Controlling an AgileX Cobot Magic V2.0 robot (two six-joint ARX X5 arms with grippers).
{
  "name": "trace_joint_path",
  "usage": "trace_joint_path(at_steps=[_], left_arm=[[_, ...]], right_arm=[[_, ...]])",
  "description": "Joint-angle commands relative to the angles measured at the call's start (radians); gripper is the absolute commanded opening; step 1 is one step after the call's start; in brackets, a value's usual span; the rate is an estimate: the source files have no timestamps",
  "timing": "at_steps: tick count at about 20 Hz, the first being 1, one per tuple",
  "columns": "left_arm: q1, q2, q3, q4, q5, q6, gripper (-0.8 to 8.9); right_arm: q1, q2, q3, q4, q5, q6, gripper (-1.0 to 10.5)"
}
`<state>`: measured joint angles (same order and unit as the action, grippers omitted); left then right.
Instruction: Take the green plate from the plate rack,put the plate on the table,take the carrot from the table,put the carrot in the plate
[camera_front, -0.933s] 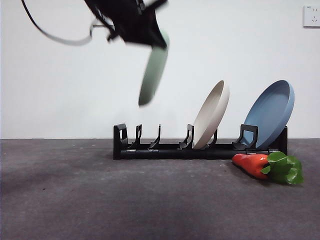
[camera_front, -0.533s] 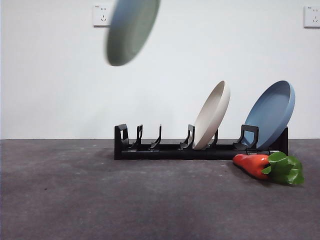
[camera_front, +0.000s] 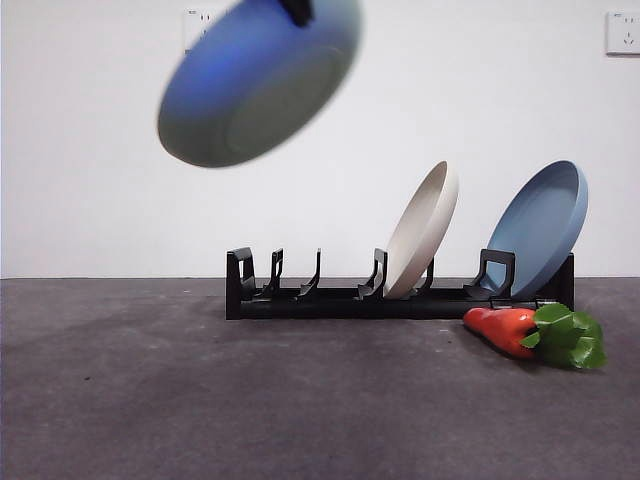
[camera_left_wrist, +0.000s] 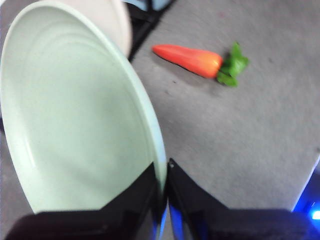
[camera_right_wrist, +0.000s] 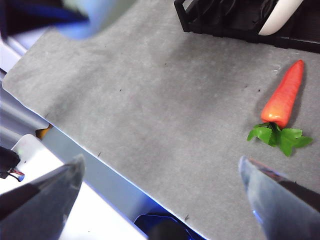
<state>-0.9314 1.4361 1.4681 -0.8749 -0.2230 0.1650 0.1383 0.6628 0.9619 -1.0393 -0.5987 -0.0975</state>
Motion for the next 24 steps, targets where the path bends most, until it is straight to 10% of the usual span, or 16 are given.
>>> trace_joint_path(at_steps=[1, 9, 21, 24], left_arm=[[-0.043, 0.01, -0.101, 0.062, -0.046, 0.016, -0.06], [-0.116, 0.104, -0.402, 0.377, -0.15, 0.11, -0.06], [-0.123, 0.346, -0.412, 0.455, -0.109, 0.175, 0.01], [-0.122, 0.346, -0.412, 0.44, -0.058, 0.124, 1.85]], right_arm=[[0.002, -0.002, 0.004, 0.006, 0.003, 0.002, 6.3], [0.002, -0.002, 0.004, 0.006, 0.003, 0.002, 6.3], [0.002, 0.031, 0.004, 0.007, 0.003, 0.002, 6.3], [0.002, 0.058, 0.004, 0.009, 0.003, 0.002, 6.3]])
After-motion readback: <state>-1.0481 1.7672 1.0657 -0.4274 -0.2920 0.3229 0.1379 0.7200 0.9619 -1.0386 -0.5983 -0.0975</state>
